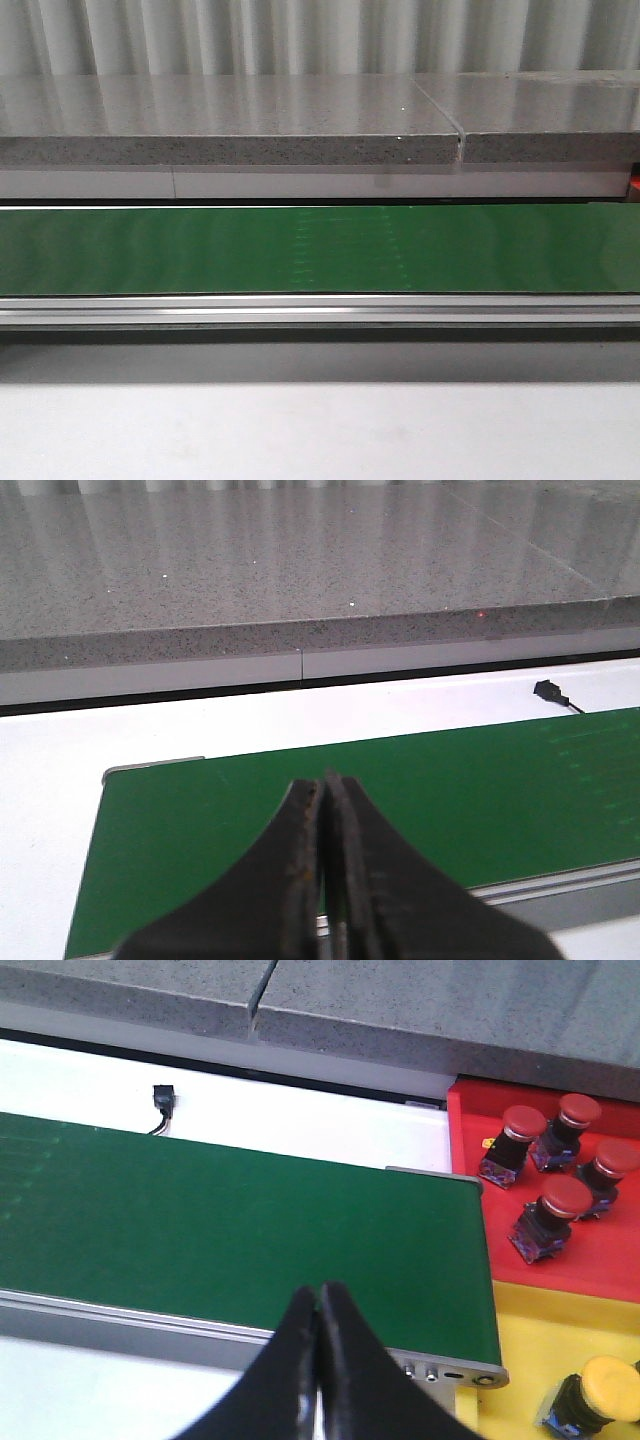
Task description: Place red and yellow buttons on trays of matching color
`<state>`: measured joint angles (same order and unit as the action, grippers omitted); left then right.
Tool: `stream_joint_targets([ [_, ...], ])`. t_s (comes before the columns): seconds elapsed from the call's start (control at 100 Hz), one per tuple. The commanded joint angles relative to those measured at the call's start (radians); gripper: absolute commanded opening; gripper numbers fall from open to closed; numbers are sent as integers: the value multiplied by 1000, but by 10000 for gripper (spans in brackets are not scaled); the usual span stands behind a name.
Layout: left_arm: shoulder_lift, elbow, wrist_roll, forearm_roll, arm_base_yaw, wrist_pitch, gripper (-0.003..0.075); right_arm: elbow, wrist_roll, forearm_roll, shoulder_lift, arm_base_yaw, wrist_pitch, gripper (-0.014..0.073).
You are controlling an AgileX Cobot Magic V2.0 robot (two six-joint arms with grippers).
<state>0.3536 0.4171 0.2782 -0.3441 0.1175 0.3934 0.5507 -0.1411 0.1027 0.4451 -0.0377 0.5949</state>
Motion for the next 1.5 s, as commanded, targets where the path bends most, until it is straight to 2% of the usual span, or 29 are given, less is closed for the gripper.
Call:
stream_joint_targets([
  [0.0,6,26,0,-20,6,-75,-20,27,-7,0,0,-1,-73,-68],
  [0.22,6,26,0,-20,6,-75,-20,19,-7,-24,-2,-1,-98,-68],
  [0.35,6,26,0,-20,6,-75,-20,-40,-4,-32,-54,-1,-204,-68],
  [0.7,6,26,0,-20,6,-75,-20,-378,3,-32,-335,-1,-429,-68],
  [0.99,6,26,0,-20,6,-75,-20,-574,11,-32,-470,-1,-512,-68],
  [1.49,6,26,0,-20,6,-73,-20,-573,14,-57,-470,-1,-529,-68],
])
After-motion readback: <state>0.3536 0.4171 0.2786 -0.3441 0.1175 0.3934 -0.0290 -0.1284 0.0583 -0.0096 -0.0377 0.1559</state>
